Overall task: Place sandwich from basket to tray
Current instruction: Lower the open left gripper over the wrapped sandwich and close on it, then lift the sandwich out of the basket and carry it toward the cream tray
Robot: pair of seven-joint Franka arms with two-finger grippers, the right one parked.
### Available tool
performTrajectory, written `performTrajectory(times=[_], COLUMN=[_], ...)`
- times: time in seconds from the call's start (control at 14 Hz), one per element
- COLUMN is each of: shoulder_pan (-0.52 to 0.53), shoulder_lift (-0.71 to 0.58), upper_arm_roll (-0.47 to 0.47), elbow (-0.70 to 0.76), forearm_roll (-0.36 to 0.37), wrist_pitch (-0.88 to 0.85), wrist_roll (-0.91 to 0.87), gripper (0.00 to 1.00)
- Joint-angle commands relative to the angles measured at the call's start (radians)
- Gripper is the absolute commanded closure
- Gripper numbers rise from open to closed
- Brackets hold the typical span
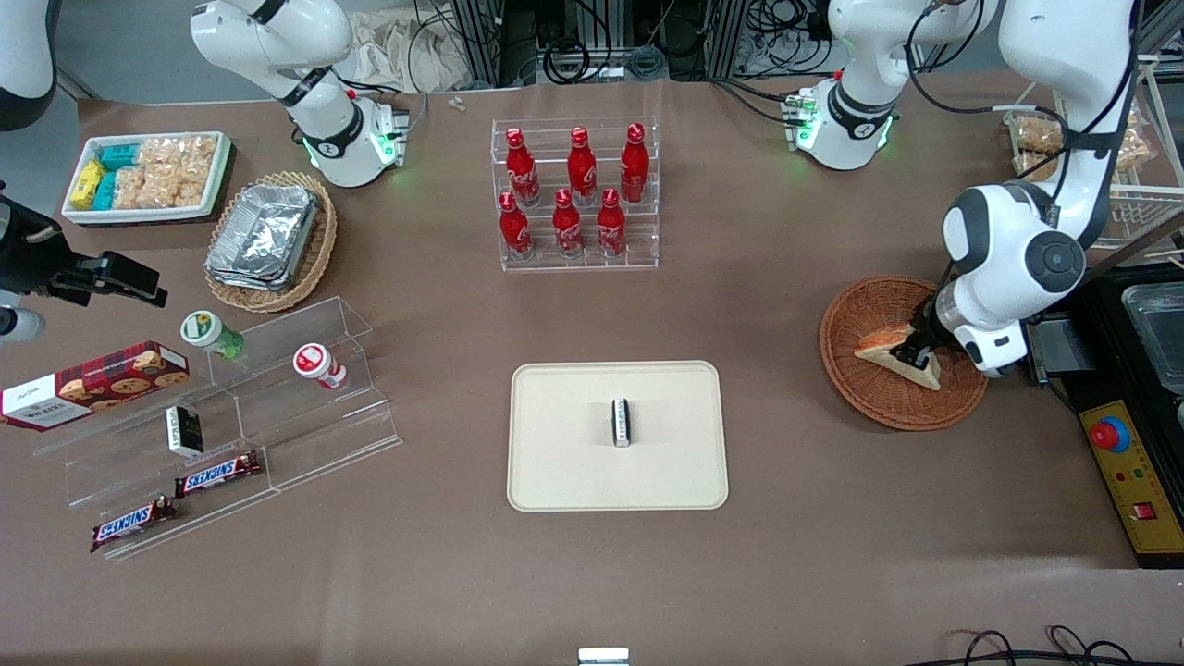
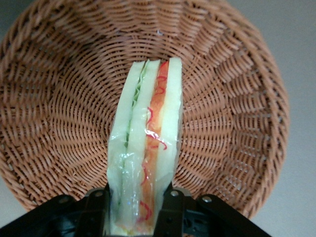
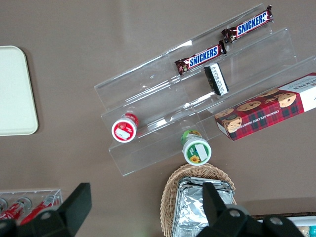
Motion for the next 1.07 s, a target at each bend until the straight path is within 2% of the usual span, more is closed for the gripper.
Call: performTrajectory(times=[0.0,0.14,0.57,0.86,1.0], shoulder_pan=[-0.002,-0.011,-0.002,-0.003,-0.003], shoulder_lift=[-0.121,-0.142,-0.135,-0.120,-0.065], upper_arm_roll=[-0.007,-0.015,-0.182,-0.298,-0.373], elbow=[0.027,0.119,0.370,0.434,0.478], forearm_roll=[0.006,0.007,0.041,0.026,0.029], wrist_pitch=[-0.148,-0.280,-0.552,-0.566,-0.548], wrist_roll=[0.016,0.032,0.131,0.299,0.341], gripper=[1.00,1.00,1.00,1.00,1.00])
